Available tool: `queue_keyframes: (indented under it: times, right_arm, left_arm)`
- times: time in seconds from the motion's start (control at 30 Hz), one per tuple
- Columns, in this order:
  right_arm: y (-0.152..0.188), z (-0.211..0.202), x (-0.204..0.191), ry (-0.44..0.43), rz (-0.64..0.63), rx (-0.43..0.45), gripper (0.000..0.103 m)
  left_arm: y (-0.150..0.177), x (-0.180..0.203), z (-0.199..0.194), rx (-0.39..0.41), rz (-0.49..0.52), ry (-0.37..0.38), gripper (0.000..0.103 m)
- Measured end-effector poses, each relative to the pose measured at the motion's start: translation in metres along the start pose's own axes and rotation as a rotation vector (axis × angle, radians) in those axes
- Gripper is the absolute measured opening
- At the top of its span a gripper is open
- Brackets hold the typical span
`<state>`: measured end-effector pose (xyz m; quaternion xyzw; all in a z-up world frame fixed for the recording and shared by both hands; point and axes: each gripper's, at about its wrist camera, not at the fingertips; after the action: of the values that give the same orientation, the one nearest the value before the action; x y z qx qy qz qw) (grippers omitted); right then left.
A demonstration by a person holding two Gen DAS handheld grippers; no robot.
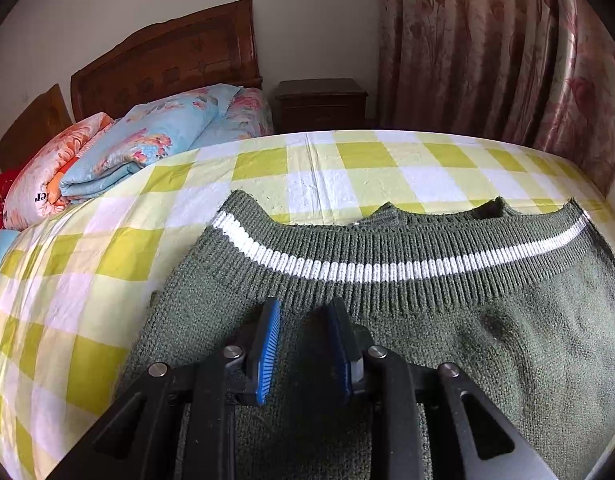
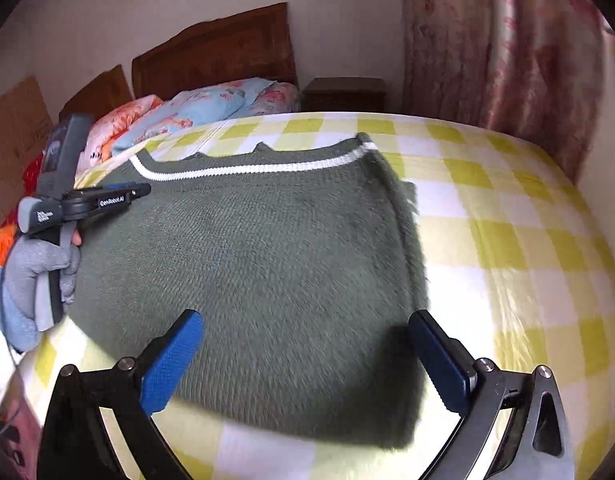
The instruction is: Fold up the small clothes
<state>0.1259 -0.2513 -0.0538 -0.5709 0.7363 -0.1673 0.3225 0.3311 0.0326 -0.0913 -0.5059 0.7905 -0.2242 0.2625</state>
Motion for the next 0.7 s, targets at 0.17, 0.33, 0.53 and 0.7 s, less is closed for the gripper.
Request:
queue_keyframes:
  times: [0.17, 0.33, 0.53, 0.7]
  right_arm:
    - [0.038, -0.046, 0.061, -0.09, 0.312, -0.017, 0.103]
    - [0.058, -0.03, 0.065, -0.225, 0.405, -0.063, 0.103]
    - [0.04, -0.006, 0.047, -0.258, 0.489, 0.002, 0.103]
    - [0.036, 0.013, 0.022, -0.406, 0.447, -0.176, 0.103]
  left_arm:
    - [0.0, -0.001, 0.0, 0.002, -0.012, 0.011, 0.027]
    - [0.0, -0.002, 0.001, 0.003, -0.018, 0.015, 0.027]
    - [0.001, -0.006, 0.0, 0.007, -0.043, 0.036, 0.027]
    - [0.001, -0.007, 0.0, 0.008, -0.048, 0.041, 0.027]
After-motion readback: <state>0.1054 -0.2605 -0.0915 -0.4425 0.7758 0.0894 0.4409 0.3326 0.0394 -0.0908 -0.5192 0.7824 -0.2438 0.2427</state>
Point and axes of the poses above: each gripper's, at about its wrist camera, not at the fingertips, and z roughly the way its jaws point, x to its right, y to its underside, and after that the axes turned 12 degrees about z, right-handed
